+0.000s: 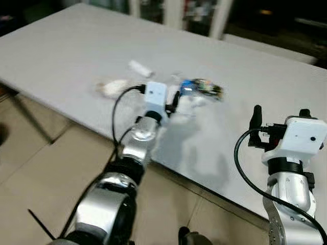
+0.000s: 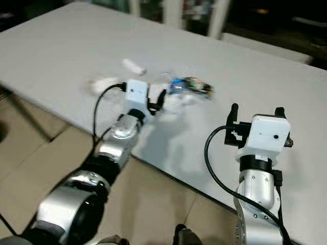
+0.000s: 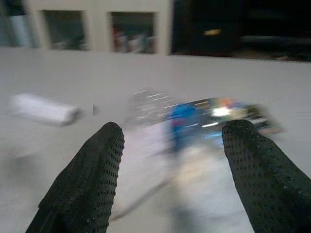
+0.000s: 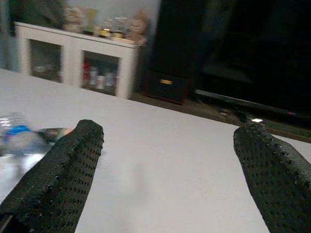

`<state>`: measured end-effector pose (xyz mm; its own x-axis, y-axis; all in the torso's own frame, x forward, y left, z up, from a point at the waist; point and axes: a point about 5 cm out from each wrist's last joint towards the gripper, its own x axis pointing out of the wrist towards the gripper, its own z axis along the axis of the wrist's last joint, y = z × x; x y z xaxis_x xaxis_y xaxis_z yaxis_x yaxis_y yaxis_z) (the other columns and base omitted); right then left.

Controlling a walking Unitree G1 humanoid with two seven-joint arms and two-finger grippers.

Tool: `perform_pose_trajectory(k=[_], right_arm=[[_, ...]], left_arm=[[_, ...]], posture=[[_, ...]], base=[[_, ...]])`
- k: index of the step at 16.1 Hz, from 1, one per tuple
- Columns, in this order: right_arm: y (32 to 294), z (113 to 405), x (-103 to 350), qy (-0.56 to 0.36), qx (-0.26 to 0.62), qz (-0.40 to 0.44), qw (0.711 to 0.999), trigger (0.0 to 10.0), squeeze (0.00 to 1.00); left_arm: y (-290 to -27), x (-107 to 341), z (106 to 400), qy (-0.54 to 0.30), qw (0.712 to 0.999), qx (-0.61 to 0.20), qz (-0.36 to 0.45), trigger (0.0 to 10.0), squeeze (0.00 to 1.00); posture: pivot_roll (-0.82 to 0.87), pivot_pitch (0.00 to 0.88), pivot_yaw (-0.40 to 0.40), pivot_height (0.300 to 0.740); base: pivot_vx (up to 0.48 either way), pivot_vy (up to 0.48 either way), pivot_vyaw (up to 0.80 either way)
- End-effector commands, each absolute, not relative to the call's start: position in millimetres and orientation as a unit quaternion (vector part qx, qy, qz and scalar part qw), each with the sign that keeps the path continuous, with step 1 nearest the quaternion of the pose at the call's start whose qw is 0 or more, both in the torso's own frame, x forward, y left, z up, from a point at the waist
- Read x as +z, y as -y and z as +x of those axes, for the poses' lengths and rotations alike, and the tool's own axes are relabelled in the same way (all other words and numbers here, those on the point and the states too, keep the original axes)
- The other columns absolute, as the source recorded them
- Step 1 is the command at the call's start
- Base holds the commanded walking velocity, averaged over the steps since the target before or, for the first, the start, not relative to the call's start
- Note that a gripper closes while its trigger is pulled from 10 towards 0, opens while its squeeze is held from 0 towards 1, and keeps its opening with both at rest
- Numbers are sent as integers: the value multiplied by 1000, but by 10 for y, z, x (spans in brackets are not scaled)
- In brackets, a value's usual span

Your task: Picking trash to rubbish bin

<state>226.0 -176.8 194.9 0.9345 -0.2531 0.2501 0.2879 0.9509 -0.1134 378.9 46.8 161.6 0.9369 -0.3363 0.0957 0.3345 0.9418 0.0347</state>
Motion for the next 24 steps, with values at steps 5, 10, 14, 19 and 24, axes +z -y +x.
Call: perform_pose_trajectory(k=[5, 10, 14, 19, 24], right_arm=[[1796, 2250, 1921, 111, -133, -77, 982, 10000, 0], [1793, 2229, 1915, 109, -131, -77, 982, 10000, 0], [1789, 2218, 1904, 107, -130, -77, 983, 10000, 0], [1782, 2200, 1872, 100, -130, -75, 984, 10000, 0], [1780, 2212, 1852, 96, -128, -75, 984, 10000, 0]], left_arm=[[-429, 1664, 3768, 49, 982, -182, -2, 10000, 0], [-443, 1722, 3771, 55, 983, -175, -13, 10000, 0], [-468, 1725, 3777, 52, 983, -175, -10, 10000, 0], [-472, 1756, 3778, 56, 982, -178, -4, 10000, 0], [-460, 1760, 3768, 59, 983, -175, -4, 10000, 0]], posture=[[-13, 96, -23, 740], [-24, 99, -20, 740], [-25, 101, -16, 740], [-24, 105, -11, 740], [-20, 100, -11, 740]], base=[[0, 0, -480], [0, 0, 0], [385, 0, 0], [434, 0, 0], [80, 0, 0]])
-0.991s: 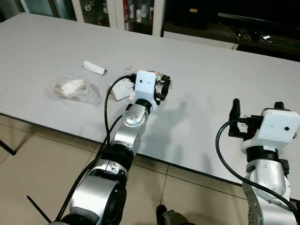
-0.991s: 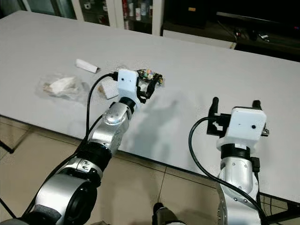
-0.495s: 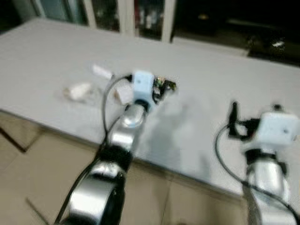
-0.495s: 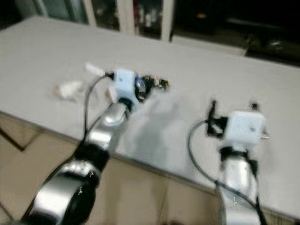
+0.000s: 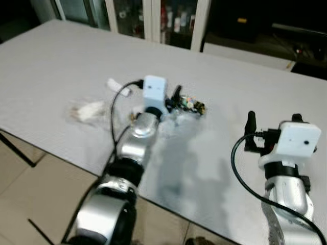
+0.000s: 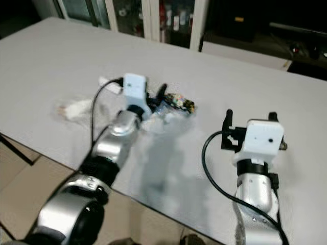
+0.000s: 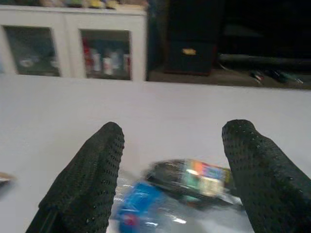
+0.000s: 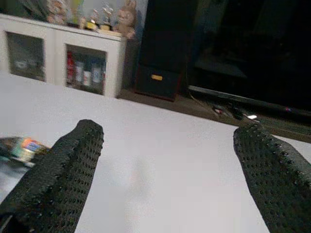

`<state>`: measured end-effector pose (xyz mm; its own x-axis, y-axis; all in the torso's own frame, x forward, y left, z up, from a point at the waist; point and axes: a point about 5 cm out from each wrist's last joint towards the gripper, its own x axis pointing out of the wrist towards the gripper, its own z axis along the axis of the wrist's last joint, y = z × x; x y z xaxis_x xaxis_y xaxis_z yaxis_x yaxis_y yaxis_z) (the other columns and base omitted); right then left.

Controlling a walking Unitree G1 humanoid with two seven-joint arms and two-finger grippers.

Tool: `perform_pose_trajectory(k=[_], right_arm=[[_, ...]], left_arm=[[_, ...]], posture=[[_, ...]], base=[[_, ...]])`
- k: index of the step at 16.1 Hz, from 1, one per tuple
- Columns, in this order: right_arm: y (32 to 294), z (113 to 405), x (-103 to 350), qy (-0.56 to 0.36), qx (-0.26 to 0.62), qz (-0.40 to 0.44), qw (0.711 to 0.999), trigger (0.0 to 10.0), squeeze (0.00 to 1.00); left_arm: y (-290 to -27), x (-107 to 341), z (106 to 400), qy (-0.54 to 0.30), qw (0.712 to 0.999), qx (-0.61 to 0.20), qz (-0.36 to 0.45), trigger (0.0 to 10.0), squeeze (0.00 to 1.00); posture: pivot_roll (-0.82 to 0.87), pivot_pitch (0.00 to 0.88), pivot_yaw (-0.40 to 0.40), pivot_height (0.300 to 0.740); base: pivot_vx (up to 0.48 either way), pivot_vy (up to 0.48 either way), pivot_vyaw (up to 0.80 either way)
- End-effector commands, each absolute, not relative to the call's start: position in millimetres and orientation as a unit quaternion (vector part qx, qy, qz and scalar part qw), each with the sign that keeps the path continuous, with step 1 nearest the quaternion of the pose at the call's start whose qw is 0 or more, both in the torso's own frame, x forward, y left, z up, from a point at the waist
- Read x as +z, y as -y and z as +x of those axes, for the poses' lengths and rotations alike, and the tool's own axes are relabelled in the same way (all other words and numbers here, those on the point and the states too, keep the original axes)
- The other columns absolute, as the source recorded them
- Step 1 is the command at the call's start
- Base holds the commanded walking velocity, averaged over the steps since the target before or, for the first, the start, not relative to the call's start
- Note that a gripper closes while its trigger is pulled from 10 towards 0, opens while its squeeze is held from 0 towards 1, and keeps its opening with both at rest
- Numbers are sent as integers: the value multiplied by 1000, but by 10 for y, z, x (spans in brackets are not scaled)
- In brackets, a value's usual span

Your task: Picking trash to rubbish bin

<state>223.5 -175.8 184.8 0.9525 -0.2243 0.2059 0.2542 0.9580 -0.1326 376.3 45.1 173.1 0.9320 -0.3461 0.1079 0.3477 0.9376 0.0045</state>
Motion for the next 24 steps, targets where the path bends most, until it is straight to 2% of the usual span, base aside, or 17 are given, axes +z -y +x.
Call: perform_pose_trajectory(k=[1, 9, 18, 24], right_arm=[[1780, 2217, 1851, 96, -127, -76, 984, 10000, 0], [1783, 2211, 1829, 89, -126, -73, 985, 10000, 0], [1711, 2114, 1744, 50, -99, -66, 992, 10000, 0], [1684, 2006, 1778, 43, -102, -70, 991, 10000, 0]], left_arm=[[-462, 1750, 3770, 56, 983, -175, -3, 10000, 0], [-530, 1656, 3784, 25, 988, -154, 14, 10000, 0], [-764, 1375, 3821, -39, 991, -122, 40, 10000, 0], [-643, 1307, 3814, -56, 987, -146, 47, 10000, 0]], posture=[[-19, 97, -11, 740], [-17, 95, -10, 740], [-43, 164, -38, 740], [-99, 198, -40, 740]], base=[[0, 0, 0], [0, 0, 0], [0, 0, 0], [0, 0, 0]])
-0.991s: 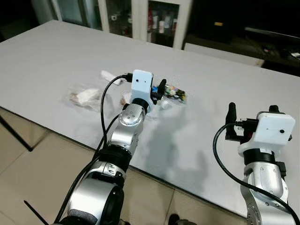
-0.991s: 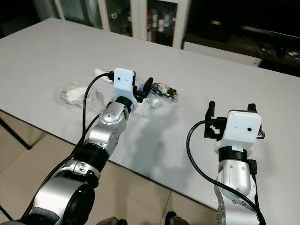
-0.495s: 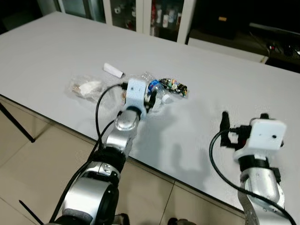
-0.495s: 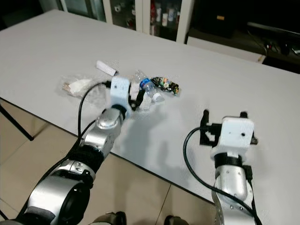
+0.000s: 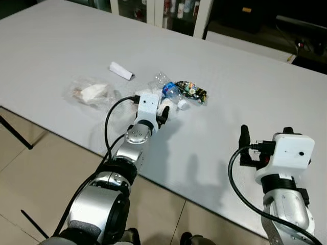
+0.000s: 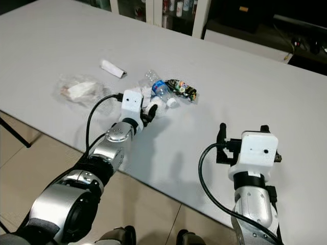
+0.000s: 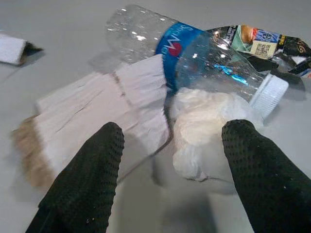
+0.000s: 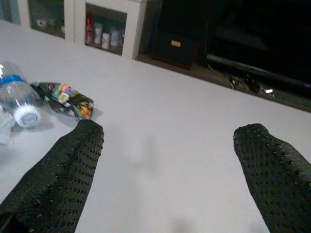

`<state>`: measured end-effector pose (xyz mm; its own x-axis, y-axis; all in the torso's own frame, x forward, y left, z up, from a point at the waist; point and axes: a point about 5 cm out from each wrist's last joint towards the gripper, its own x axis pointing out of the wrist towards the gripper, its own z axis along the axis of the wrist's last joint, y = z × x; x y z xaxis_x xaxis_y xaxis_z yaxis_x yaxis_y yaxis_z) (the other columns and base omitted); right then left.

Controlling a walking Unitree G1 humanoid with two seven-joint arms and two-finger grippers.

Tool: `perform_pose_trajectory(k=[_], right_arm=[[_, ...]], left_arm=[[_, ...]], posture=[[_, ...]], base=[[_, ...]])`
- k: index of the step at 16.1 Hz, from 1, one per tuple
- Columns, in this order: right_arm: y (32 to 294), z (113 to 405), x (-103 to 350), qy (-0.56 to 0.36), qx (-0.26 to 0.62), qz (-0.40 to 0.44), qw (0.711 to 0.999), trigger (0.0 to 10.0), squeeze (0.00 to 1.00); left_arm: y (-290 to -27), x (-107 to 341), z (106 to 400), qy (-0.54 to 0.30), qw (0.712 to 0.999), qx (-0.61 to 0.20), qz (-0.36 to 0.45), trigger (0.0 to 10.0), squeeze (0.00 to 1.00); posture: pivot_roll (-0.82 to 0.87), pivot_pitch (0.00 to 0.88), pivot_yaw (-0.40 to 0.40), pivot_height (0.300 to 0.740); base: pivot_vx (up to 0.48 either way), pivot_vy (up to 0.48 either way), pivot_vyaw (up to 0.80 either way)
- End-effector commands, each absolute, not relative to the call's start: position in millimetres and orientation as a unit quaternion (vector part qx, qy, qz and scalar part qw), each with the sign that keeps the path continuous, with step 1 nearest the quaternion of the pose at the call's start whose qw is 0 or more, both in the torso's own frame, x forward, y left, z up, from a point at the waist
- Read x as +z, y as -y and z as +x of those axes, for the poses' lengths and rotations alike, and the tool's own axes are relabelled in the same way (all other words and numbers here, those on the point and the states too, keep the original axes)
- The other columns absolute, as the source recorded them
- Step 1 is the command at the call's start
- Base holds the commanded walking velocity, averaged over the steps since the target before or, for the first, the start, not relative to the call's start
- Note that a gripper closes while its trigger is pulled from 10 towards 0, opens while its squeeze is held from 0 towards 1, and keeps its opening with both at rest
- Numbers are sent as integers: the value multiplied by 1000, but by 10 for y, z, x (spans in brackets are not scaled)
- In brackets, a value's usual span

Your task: Picking trash to rubbish bin

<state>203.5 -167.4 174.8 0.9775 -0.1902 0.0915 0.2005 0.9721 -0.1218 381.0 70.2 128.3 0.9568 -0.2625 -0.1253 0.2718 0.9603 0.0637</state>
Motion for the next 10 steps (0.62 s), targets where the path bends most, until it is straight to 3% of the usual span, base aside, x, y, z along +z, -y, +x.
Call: perform_pose_trajectory(k=[1, 7, 8, 9, 10], right_arm=[[1686, 1990, 1779, 42, -105, -72, 991, 10000, 0], [1674, 1960, 1790, 39, -116, -71, 990, 10000, 0], [1680, 1958, 1786, 38, -117, -71, 990, 10000, 0], [1687, 1954, 1783, 37, -119, -71, 990, 10000, 0], [1693, 1951, 1779, 36, -121, -71, 989, 10000, 0]], left_arm=[[-620, 1314, 3815, -55, 986, -153, 48, 10000, 0], [-455, 1300, 3785, -62, 977, -192, 65, 10000, 0], [-447, 1271, 3772, -67, 975, -199, 73, 7412, 0], [-464, 1241, 3764, -72, 975, -198, 75, 0, 0], [-495, 1215, 3761, -76, 975, -194, 78, 0, 0]], posture=[[-105, 200, -34, 740], [-113, 205, -17, 740], [-112, 207, -14, 740], [-113, 208, -13, 740], [-112, 207, -14, 740]], base=[[0, 0, 0], [0, 0, 0], [0, 0, 0], [0, 0, 0], [0, 0, 0]])
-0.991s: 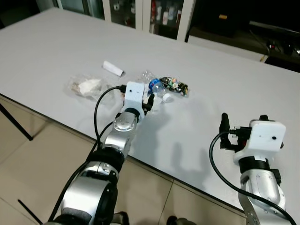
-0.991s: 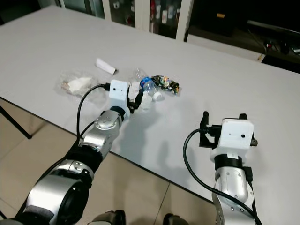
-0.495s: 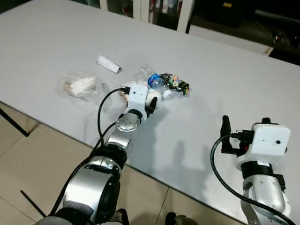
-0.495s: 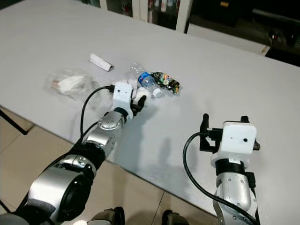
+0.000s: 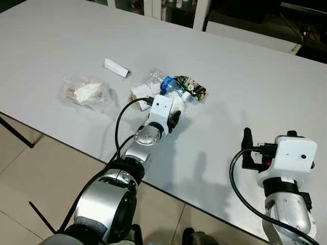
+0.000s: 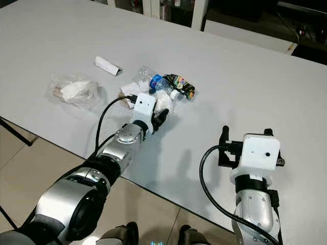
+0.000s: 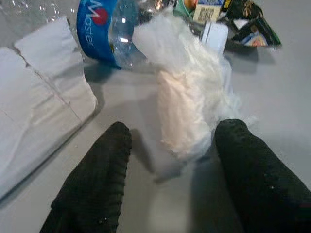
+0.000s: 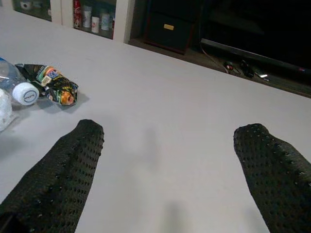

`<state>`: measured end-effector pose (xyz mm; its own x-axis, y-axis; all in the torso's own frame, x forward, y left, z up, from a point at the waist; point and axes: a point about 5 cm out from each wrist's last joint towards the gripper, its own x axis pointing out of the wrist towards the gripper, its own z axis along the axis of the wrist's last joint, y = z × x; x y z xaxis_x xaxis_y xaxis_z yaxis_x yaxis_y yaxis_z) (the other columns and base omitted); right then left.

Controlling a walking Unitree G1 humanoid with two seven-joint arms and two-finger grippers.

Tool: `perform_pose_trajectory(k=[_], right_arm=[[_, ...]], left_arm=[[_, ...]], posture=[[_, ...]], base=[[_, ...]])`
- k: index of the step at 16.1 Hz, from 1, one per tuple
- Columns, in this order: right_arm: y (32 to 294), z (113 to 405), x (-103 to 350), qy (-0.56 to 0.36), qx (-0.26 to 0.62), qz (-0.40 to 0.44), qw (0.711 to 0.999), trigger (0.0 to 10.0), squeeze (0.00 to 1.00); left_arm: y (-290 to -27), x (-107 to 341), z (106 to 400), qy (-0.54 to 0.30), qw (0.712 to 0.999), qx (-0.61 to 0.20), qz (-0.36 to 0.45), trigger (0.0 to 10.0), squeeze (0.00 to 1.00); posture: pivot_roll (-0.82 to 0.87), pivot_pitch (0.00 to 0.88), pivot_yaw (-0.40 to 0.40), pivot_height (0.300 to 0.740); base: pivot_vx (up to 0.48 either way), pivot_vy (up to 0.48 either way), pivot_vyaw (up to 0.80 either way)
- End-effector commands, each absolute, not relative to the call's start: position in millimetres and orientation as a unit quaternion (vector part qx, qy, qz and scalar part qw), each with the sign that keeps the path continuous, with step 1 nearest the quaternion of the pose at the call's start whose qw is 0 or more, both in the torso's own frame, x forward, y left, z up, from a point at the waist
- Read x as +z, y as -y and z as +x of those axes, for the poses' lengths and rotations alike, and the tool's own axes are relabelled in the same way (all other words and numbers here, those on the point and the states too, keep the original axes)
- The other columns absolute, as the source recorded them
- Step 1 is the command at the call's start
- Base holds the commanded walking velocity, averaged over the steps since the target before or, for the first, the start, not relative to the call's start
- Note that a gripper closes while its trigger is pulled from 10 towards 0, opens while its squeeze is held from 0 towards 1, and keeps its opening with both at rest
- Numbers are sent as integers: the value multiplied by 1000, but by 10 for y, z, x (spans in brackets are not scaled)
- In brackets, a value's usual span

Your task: Picking trash to rubbish bin

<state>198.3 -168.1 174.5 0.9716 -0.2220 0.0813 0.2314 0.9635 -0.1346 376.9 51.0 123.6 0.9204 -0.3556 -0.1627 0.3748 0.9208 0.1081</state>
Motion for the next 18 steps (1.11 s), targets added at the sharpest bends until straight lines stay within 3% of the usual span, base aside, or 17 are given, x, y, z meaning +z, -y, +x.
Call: perform_pose_trajectory(k=[1, 18], right_arm=[[1696, 1952, 1777, 36, -121, -72, 989, 10000, 0], [1763, 2000, 1793, 39, -118, -88, 988, 10000, 0]], left_arm=[[-520, 1201, 3761, -78, 975, -192, 80, 0, 0], [-572, 1242, 3781, -58, 981, -172, 62, 0, 0]], posture=[[-109, 207, -14, 740], [-112, 179, -40, 740]], base=[[0, 0, 0], [0, 0, 0]])
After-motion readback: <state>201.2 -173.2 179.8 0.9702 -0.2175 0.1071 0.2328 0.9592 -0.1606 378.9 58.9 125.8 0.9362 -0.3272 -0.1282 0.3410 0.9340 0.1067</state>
